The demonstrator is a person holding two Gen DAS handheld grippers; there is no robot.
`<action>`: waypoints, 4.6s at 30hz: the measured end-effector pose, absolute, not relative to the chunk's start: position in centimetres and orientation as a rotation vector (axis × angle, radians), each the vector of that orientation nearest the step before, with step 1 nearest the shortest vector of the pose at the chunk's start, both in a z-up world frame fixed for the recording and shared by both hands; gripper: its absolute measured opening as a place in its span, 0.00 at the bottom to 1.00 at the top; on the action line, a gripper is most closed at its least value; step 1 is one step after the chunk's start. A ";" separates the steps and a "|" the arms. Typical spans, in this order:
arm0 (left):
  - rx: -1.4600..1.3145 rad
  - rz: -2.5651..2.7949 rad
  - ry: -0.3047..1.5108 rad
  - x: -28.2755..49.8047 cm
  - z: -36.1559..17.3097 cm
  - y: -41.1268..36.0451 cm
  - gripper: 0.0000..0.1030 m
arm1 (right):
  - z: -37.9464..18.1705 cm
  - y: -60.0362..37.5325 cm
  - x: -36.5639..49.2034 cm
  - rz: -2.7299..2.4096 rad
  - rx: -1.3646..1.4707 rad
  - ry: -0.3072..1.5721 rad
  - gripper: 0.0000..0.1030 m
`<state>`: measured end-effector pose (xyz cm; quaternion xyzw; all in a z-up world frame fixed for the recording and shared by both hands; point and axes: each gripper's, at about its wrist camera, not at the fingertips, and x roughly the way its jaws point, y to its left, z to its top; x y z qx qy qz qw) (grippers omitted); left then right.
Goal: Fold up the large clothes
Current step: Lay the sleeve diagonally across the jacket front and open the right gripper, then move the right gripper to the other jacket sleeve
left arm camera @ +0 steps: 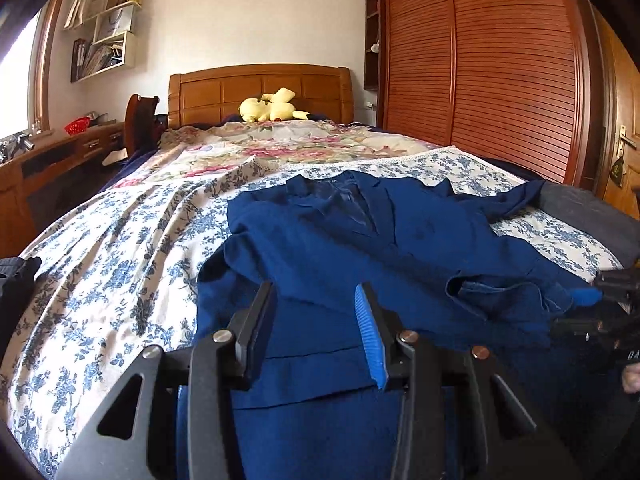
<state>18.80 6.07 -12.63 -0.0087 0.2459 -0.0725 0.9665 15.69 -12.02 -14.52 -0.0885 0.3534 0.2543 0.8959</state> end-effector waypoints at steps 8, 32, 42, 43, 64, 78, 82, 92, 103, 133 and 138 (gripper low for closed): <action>-0.016 -0.133 0.478 17.6 -12.0 7.0 0.38 | -12.2 -8.3 17.2 0.583 -0.236 0.722 0.52; -0.016 -0.174 0.464 16.2 -11.5 6.8 0.38 | -7.9 -10.0 22.4 0.521 -0.201 0.691 0.05; -0.023 -0.181 0.456 15.7 -11.0 6.5 0.38 | -2.6 -16.6 20.2 0.288 -0.160 0.467 0.05; -0.024 -0.183 0.456 15.7 -11.0 6.5 0.38 | -3.3 -17.4 20.5 0.247 -0.145 0.499 0.05; -0.039 -0.219 0.469 16.4 -10.4 5.0 0.45 | -11.9 -19.5 23.0 0.236 -0.198 0.733 0.45; -0.002 -0.253 0.501 20.3 -8.7 1.6 0.54 | -18.1 -19.3 27.2 0.335 -0.188 0.890 0.46; 0.041 -0.251 0.501 22.6 -8.7 -0.4 0.54 | -18.5 -19.3 26.9 0.334 -0.180 0.871 0.46; 0.028 -0.264 0.536 26.6 -12.1 -2.6 0.54 | -18.6 -19.7 26.9 0.361 -0.144 0.873 0.48; 0.058 -0.272 0.520 26.2 -13.4 -3.6 0.54 | -16.1 -20.4 26.6 0.385 -0.142 0.833 0.48; 0.055 -0.283 0.530 26.4 -13.8 -3.6 0.54 | -12.7 -40.8 43.6 -0.104 0.019 0.899 0.64; 0.053 -0.284 0.532 26.5 -13.8 -3.6 0.54 | -14.2 -40.0 43.6 -0.095 0.040 0.943 0.64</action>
